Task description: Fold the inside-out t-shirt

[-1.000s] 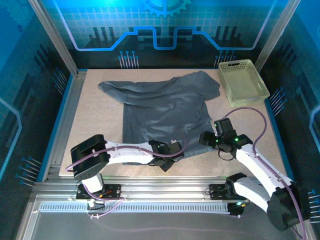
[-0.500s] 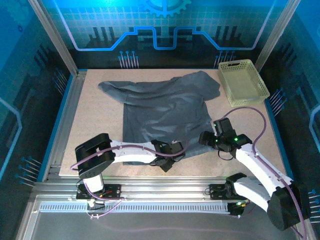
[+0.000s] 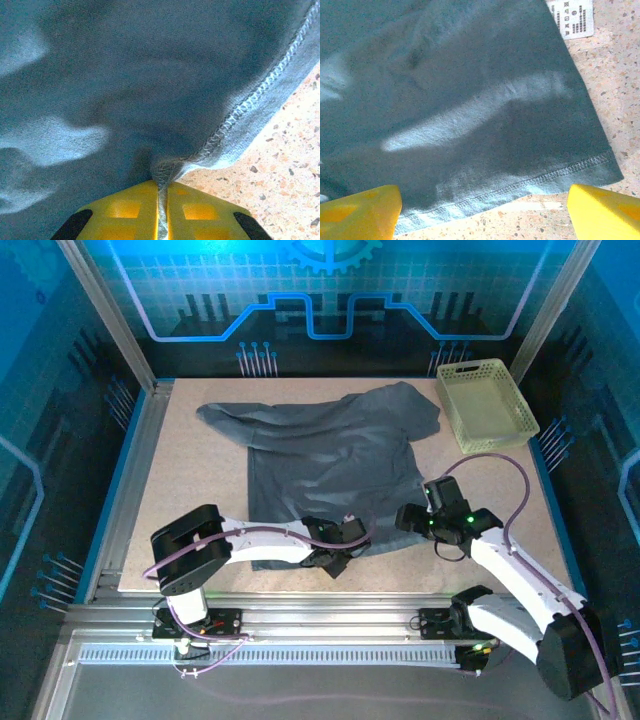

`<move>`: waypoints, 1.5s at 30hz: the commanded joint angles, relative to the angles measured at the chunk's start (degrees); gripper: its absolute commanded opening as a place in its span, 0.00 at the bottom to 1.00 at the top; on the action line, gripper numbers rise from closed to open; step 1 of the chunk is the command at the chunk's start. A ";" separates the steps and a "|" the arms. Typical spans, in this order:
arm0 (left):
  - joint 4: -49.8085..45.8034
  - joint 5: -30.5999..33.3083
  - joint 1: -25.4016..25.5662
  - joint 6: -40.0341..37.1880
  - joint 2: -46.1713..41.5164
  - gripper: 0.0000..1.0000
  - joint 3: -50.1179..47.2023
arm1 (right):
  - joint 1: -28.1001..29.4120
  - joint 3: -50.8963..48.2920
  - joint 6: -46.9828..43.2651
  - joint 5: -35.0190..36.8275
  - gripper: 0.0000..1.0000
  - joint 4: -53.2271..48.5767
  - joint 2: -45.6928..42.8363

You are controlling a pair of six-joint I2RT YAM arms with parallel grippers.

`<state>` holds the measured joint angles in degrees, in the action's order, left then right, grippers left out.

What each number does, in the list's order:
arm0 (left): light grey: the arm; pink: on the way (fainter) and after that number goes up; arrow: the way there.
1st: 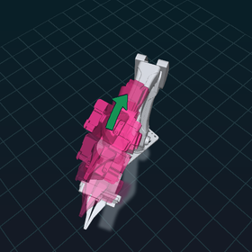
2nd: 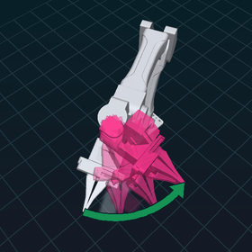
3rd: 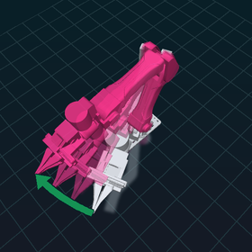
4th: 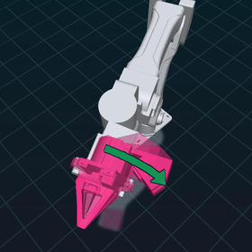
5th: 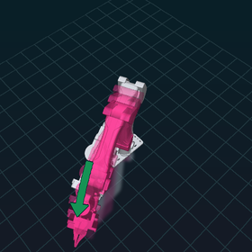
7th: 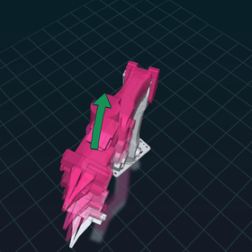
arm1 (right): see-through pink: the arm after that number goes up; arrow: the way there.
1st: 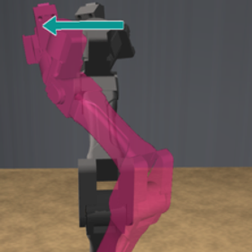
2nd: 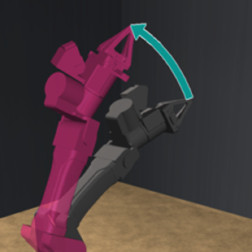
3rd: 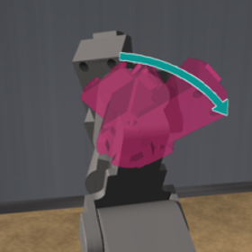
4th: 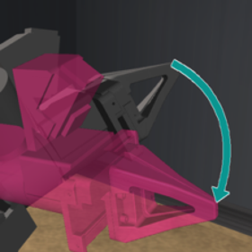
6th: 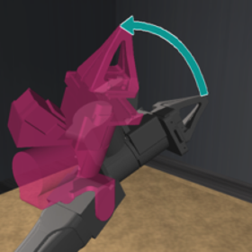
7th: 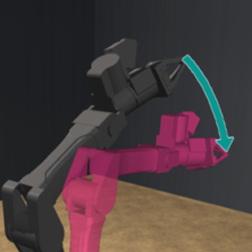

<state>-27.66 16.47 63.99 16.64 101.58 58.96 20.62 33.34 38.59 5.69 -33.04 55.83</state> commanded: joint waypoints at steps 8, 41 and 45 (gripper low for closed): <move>3.37 -2.09 -1.31 2.67 -7.73 0.13 -1.32 | 9.62 -2.18 1.35 -0.65 0.87 4.28 -2.75; 11.57 -9.83 -6.28 6.79 -16.51 0.03 -8.05 | 35.37 -5.51 -4.63 17.89 0.83 22.73 9.37; 12.03 -10.39 -6.61 6.98 -17.55 0.03 -8.75 | 35.45 -4.64 -6.19 19.10 0.72 24.46 11.20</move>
<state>-17.04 7.79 57.91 22.59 86.06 51.18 55.33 26.74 33.58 21.10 -11.25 66.11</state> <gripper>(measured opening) 0.052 0.756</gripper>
